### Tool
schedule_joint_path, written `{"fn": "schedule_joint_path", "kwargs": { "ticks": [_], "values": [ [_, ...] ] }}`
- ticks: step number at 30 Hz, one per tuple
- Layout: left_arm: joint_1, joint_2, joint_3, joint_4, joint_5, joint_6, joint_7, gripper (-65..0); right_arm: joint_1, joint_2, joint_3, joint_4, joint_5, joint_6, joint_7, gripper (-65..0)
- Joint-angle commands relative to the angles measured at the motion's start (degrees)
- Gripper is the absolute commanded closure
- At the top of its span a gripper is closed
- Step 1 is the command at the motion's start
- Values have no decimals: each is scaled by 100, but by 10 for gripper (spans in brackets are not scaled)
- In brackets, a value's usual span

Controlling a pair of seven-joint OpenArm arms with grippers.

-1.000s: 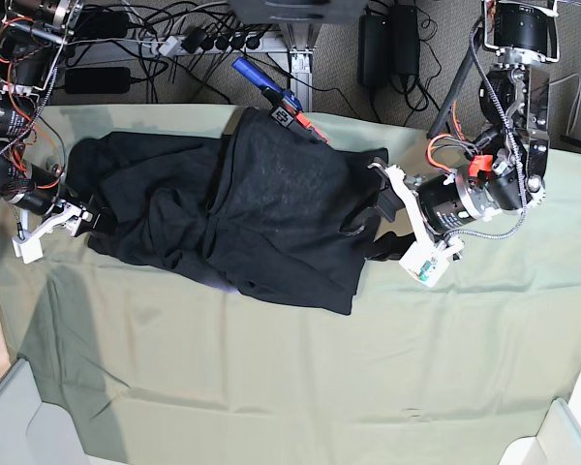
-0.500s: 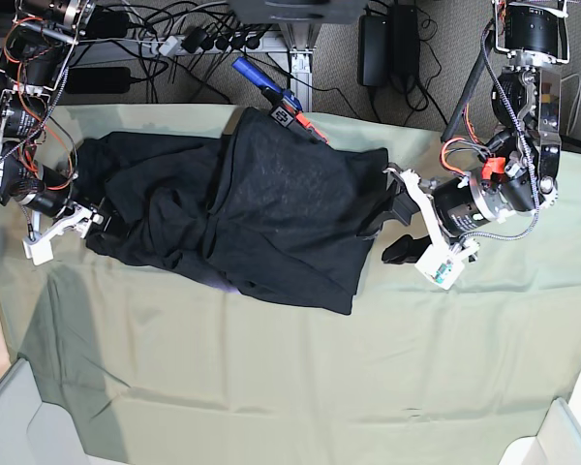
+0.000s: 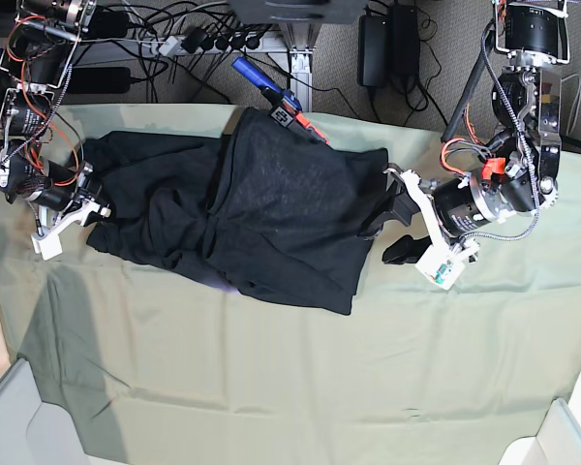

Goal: Fold the T-shirt properly

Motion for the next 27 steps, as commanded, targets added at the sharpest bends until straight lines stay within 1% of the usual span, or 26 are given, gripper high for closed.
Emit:
{"fn": "schedule_joint_path", "kwargs": {
  "ticks": [1, 3, 5, 7, 10, 15, 19, 22, 27],
  "values": [
    [-94, -50, -72, 74, 17, -117, -153, -370, 52, 116, 63, 98, 20, 431, -59, 0],
    [-92, -83, -179, 74, 142, -117, -212, -370, 68, 166, 184, 125, 20, 431, -37, 0],
    [-92, -181, -308, 74, 138, -117, -254, -370, 79, 260, 317, 129, -17, 433, 63, 0],
    [-90, -275, -431, 74, 66, -117, -251, -370, 76, 411, 402, 129, -96, 433, 190, 0],
    [-90, -382, -568, 74, -52, -117, -245, -370, 79, 671, 485, 129, -109, 433, 223, 0],
    [-85, -411, -601, 74, -87, -117, -184, -370, 79, 1073, 601, 129, -131, 431, 225, 0],
    [-85, -411, -601, 74, -92, -117, -181, -370, 79, 1322, 697, 129, -133, 428, 225, 0],
    [-66, -411, -601, 74, -92, -117, -181, -370, 79, 1381, 743, 129, -4, 433, 201, 0],
    [-55, -413, -601, 74, -87, -117, -177, -370, 79, 1290, 741, 142, 227, 472, 55, 0]
  ]
}}
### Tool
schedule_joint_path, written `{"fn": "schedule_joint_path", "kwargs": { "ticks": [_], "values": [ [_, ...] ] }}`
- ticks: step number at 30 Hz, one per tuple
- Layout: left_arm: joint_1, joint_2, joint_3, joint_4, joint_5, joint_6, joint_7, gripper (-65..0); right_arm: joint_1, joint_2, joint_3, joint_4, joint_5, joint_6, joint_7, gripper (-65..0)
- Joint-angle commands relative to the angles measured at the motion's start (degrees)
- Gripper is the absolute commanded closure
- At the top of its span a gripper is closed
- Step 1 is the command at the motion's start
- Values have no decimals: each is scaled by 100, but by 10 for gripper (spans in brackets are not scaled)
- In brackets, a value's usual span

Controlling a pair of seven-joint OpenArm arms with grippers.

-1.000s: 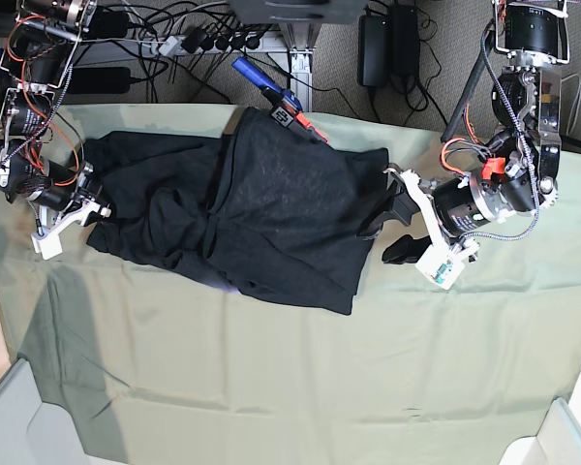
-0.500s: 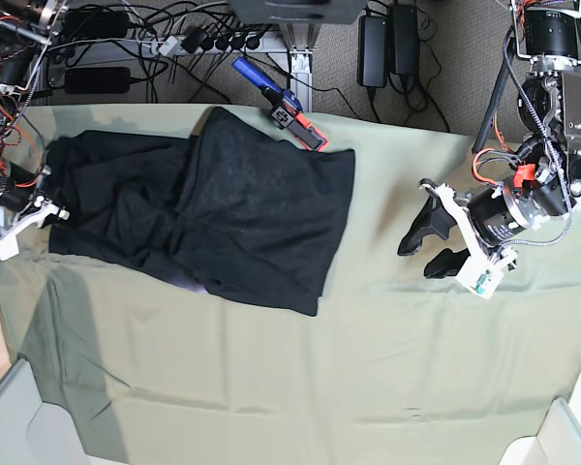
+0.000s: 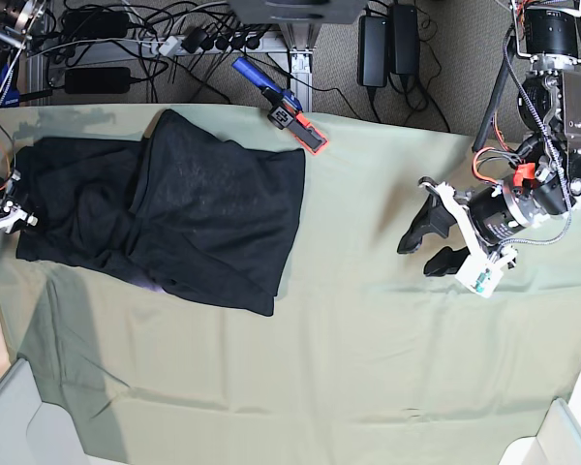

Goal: Fold the T-shirt properly

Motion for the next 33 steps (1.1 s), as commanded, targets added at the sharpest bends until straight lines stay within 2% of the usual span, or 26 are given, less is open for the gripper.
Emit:
{"fn": "schedule_joint_path", "kwargs": {
  "ticks": [1, 4, 8, 14, 19, 28, 33],
  "values": [
    [-72, -79, -39, 79, -98, -115, -90, -370, 81, 92, 44, 118, 146, 457, 46, 0],
    [-72, -92, -39, 79, -98, -115, 22, -370, 79, -144, 44, 291, 146, 457, -11, 0],
    [-44, -195, -39, 79, -103, -115, 31, -370, 76, -629, 44, 914, 140, 457, -125, 0],
    [4, -496, -39, 79, -101, -115, 48, -370, 76, -1270, -15, 2085, 144, 457, -122, 0],
    [4, -693, -44, 79, -101, -115, 48, -370, 79, -1635, -544, 2461, 76, 459, -122, 0],
    [2, -699, -44, 79, -101, -115, 48, -370, 81, -2472, -1478, 2673, -76, 459, -57, 0],
    [2, -697, -44, 79, -101, -115, 48, -370, 83, -2752, -1790, 2673, -203, 461, 68, 0]
  ]
}}
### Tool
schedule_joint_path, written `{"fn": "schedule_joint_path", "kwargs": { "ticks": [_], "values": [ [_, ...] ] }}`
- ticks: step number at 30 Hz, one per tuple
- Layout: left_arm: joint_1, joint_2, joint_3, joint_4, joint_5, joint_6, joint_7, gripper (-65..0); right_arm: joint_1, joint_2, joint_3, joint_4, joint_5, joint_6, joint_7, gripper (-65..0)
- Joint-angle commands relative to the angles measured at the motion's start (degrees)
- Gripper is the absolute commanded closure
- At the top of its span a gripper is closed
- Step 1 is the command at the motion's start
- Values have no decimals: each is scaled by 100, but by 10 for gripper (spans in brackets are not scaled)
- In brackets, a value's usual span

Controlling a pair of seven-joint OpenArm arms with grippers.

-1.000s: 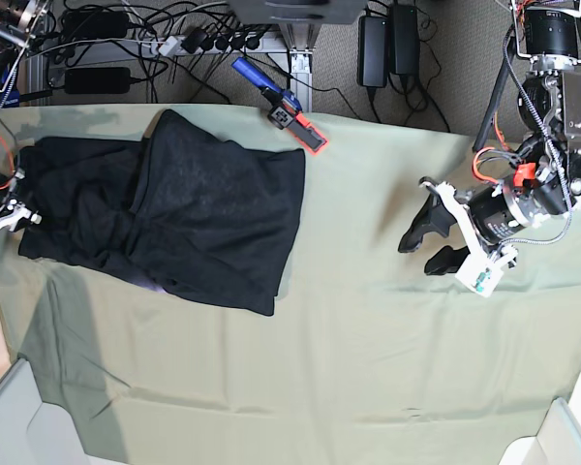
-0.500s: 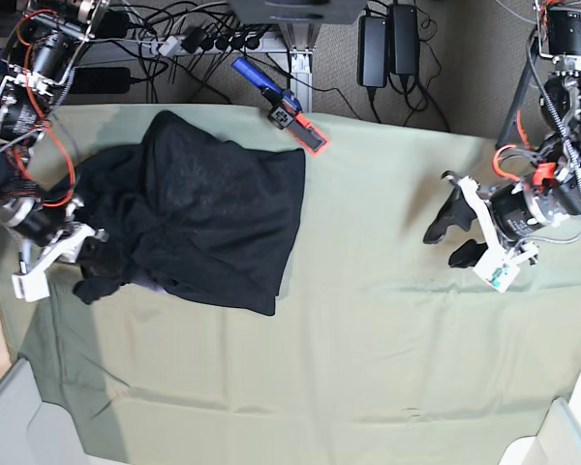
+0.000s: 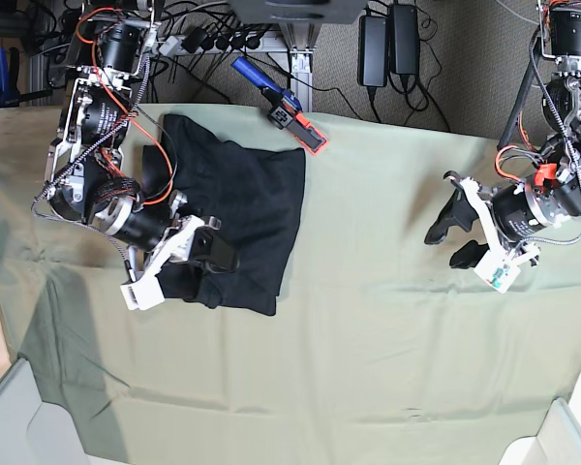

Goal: Fold the T-shirt properly
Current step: 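Grasp the shirt's hem end with the right gripper and fold it over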

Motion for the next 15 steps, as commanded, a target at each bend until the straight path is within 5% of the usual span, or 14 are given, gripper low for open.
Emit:
{"fn": "schedule_joint_path", "kwargs": {
  "ticks": [1, 15],
  "values": [
    [-76, -68, -44, 79, -83, -115, -122, -370, 96, -17, -33, 109, 44, 442, 157, 0],
    [-76, -68, -44, 79, -164, -115, -127, -370, 103, -210, -1132, -94, -863, 442, 918, 0]
  ]
}}
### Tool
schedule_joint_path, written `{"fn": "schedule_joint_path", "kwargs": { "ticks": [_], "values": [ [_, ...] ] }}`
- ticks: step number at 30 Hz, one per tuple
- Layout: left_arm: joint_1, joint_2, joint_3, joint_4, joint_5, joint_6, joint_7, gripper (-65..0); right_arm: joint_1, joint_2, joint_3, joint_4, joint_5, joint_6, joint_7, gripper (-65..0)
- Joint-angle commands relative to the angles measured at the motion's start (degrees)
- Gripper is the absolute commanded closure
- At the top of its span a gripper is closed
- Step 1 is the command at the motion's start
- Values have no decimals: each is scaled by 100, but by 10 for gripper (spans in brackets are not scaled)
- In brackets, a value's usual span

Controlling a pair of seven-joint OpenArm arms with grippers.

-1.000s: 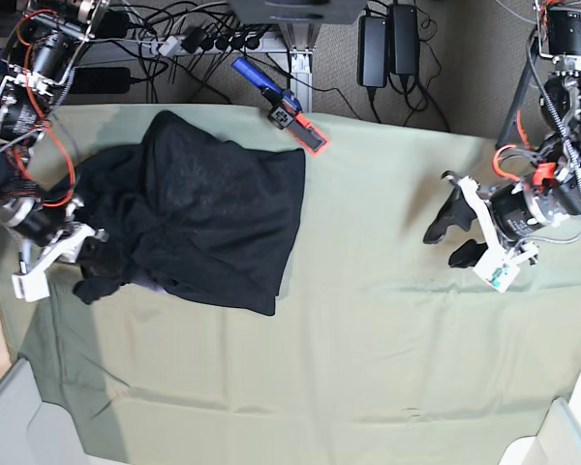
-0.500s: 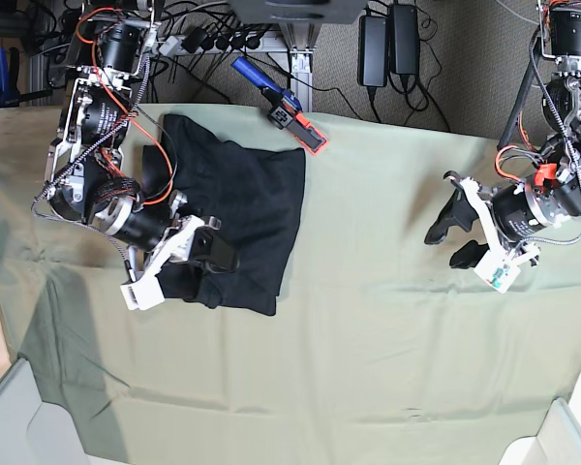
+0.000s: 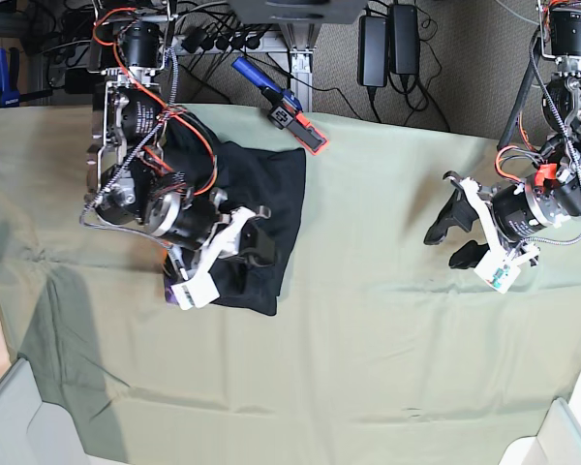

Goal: Fold the T-shirt properly
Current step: 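Grasp the shirt's hem end with the right gripper and fold it over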

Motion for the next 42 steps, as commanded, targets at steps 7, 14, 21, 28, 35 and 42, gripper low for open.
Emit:
{"fn": "schedule_joint_path", "kwargs": {
  "ticks": [7, 14, 21, 28, 35, 42],
  "values": [
    [-76, -68, -44, 79, -144, -115, -127, -370, 101, -2, -391, 85, -87, 439, 177, -308],
    [-76, -68, -431, 81, -754, -115, -120, -370, 358, 17, -487, 92, -223, 442, 199, -326],
    [-76, -68, -1473, 92, -1871, -115, 330, -370, 1370, 15, 378, 92, -157, 439, 195, -326],
    [-74, -70, -1504, 90, -1862, -115, 393, -370, 1582, 59, 883, 92, -669, 442, 125, -324],
    [-74, -68, -1504, 90, -1904, -115, 417, -370, 964, 890, 885, 92, -476, 439, -227, 0],
    [-76, -63, -1504, 90, -1926, -115, 413, -370, 2, 1344, 883, 92, 275, 444, -219, 0]
  ]
}}
